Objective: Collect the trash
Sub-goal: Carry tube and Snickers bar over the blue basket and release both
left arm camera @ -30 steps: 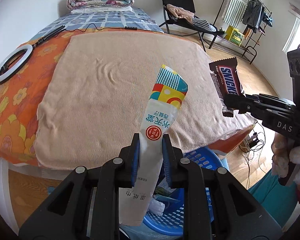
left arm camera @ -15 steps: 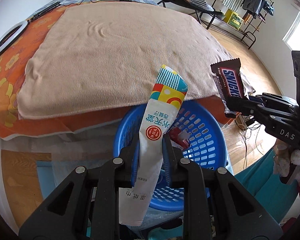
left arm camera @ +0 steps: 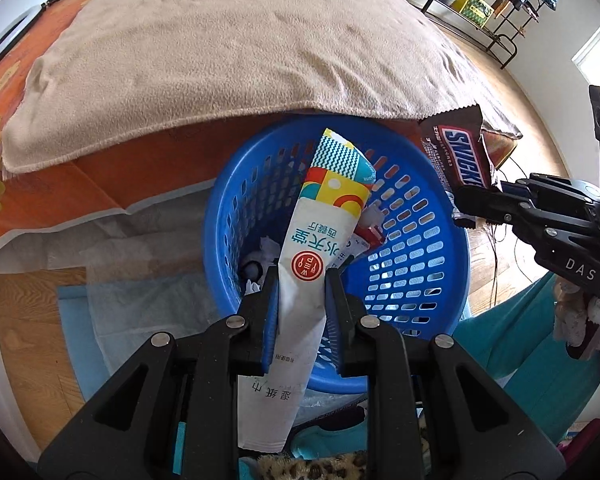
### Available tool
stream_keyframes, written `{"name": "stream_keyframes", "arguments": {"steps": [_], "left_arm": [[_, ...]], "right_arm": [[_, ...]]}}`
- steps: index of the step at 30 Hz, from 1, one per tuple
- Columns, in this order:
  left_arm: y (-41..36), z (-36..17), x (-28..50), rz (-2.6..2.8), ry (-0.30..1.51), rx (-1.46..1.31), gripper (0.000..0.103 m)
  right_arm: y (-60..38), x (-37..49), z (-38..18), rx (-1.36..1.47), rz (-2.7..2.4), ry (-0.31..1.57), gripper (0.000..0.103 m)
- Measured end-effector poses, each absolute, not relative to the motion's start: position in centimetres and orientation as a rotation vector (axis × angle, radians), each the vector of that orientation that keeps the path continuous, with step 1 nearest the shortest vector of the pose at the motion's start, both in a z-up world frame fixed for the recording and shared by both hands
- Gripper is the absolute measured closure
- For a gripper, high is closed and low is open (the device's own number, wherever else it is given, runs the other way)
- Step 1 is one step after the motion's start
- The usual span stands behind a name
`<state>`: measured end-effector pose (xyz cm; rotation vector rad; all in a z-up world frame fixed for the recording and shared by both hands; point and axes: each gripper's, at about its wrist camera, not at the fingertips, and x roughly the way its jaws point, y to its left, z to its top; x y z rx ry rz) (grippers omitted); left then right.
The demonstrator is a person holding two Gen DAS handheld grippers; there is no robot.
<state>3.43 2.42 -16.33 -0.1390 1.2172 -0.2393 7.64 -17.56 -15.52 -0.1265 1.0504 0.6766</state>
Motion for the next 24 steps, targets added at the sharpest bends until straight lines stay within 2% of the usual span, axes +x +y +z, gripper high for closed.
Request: {"name": "stream_keyframes", "arguments": {"steps": [24], "left_arm": [[0.0, -18.5, 6.6, -0.234, 1.271, -0.105, 0.082]], "right_arm": [[-16.8, 8.6, -18.8, -0.126, 0.661, 1.147, 0.093]]}}
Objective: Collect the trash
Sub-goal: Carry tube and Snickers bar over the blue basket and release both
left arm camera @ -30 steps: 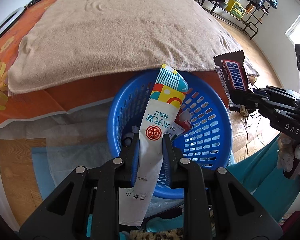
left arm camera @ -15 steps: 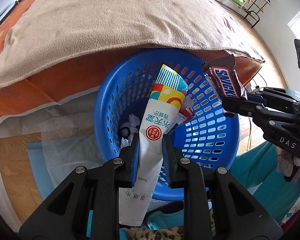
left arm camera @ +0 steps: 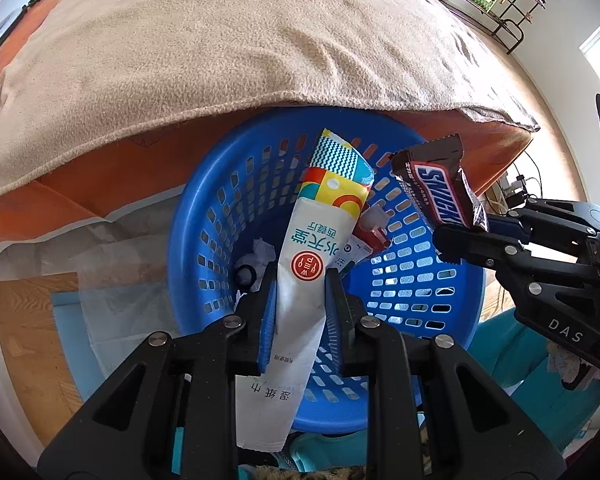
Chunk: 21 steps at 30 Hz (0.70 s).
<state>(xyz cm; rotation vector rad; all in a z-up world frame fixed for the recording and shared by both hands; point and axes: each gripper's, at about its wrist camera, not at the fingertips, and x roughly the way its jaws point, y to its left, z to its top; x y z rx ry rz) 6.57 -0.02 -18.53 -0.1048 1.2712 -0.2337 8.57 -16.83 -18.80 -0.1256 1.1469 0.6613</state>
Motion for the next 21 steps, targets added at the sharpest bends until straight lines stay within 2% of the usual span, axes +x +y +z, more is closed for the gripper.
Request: {"name": "stream_keyframes", "arguments": {"steps": [3, 8, 10, 12, 14, 16, 20, 21], "left_arm": [[-0.3, -18.5, 6.8, -0.23, 1.269, -0.1, 0.082], [0.1, -18.6, 6.9, -0.211, 1.268, -0.107, 0.076], [0.3, -18.6, 6.9, -0.202, 1.268, -0.111, 0.076], [0.5, -18.6, 7.0, -0.199, 1.267, -0.115, 0.076], [0.7, -18.6, 6.9, -0.195, 1.263, -0.115, 0.067], [0.8, -18.4, 6.9, -0.189, 1.25, -0.115, 0.053], [1.0, -17.9, 6.9, -0.176, 1.231, -0.112, 0.052], [1.1, -17.8, 6.9, -0.171, 1.228, -0.114, 0.048]], "right_arm": [[-16.8, 8.6, -18.8, -0.128, 0.66, 1.144, 0.093], [-16.7, 9.1, -19.1, -0.123, 0.646, 1.161, 0.09], [-16.5, 9.1, -19.2, -0.122, 0.64, 1.164, 0.086], [-16.5, 9.1, -19.1, -0.124, 0.634, 1.161, 0.073], [-16.6, 9.2, -19.0, -0.125, 0.629, 1.155, 0.061], [-16.6, 9.2, -18.9, -0.126, 0.625, 1.148, 0.058], [-16.7, 9.3, -18.7, -0.131, 0.61, 1.142, 0.057], [-16.8, 9.4, -18.7, -0.134, 0.604, 1.14, 0.056]]}}
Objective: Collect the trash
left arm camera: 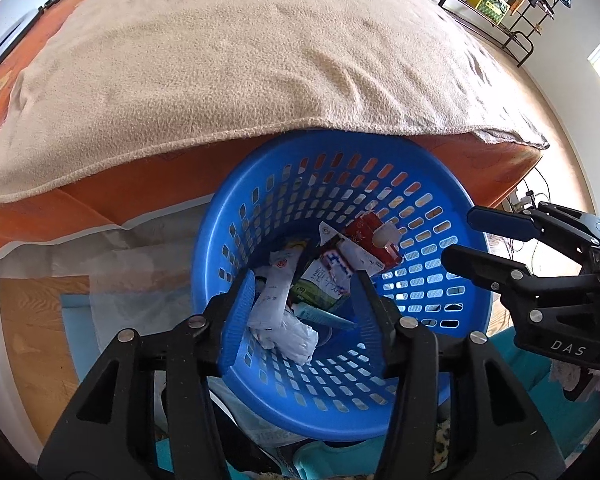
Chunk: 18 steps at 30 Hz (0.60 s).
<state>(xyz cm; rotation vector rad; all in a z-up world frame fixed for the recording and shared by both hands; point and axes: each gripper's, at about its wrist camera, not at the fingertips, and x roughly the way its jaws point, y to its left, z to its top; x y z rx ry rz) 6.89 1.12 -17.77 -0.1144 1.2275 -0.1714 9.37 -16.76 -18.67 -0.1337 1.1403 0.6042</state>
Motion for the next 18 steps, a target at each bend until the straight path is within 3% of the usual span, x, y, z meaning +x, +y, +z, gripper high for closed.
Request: {"name": "stream_keyframes", "arguments": {"steps": [1, 3, 7, 18], "left_arm": [[1.2, -17.7, 6.9, -0.168, 1.223, -0.118, 0.04], [1.4, -17.4, 6.9, -0.156, 1.21, -0.12, 0.034], [1.8, -17.1, 6.9, -0.136, 1.199, -0.119, 0.034], [2.8, -14.8, 7.6, -0.1, 1.14, -0.147, 0.029]], "right_arm": [[-16.8, 9.4, -18.6, -0.138, 0.596, 1.138, 0.055], [-17.0, 9.5, -18.4, -0.144, 0.579, 1.129, 0.047], [-17.3, 9.6, -17.9, -0.147, 0.552, 1.103, 0.04], [-17.8, 10.3, -16.3, -0.15, 0.497, 1.064, 0.04]]}}
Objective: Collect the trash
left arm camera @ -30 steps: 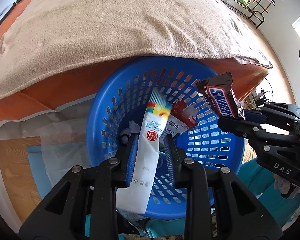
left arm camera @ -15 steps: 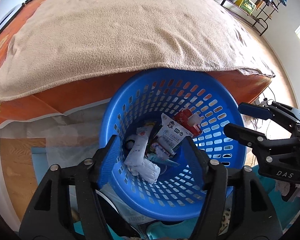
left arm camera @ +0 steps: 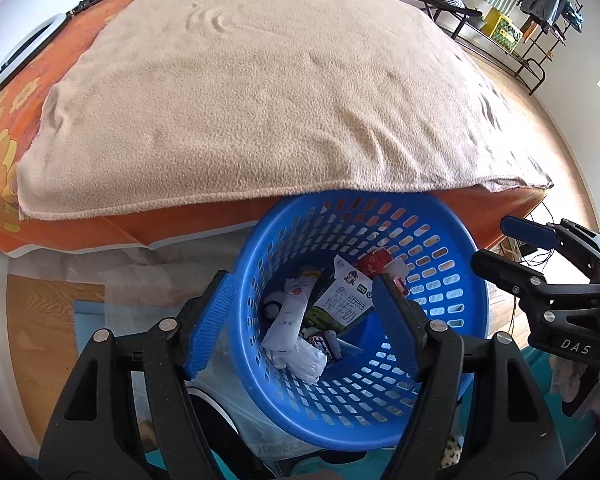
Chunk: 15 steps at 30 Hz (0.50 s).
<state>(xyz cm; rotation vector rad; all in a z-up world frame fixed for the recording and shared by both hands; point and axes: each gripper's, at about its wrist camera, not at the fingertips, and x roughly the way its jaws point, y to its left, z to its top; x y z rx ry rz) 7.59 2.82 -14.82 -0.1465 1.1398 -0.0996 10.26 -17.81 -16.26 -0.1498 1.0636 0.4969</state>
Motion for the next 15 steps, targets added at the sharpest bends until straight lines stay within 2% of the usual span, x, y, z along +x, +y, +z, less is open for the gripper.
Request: {"name": "stream_keyframes", "arguments": {"steps": [2, 5, 15], "left_arm": [[2.8, -13.9, 7.7, -0.095, 1.115, -0.138, 0.029], [2.7, -12.5, 8.0, -0.095, 1.078, -0.128, 0.029], [3.3, -7.3, 9.9, -0.085, 0.945, -0.122, 0.025]], "right_arm": [[-18.0, 10.5, -15.6, -0.141, 0.494, 1.048, 0.039], [-18.1, 10.7, -14.4, -0.125, 0.49, 1.015, 0.032], [-18.4, 12.3, -10.9, -0.104, 0.493, 0.928, 0.032]]}}
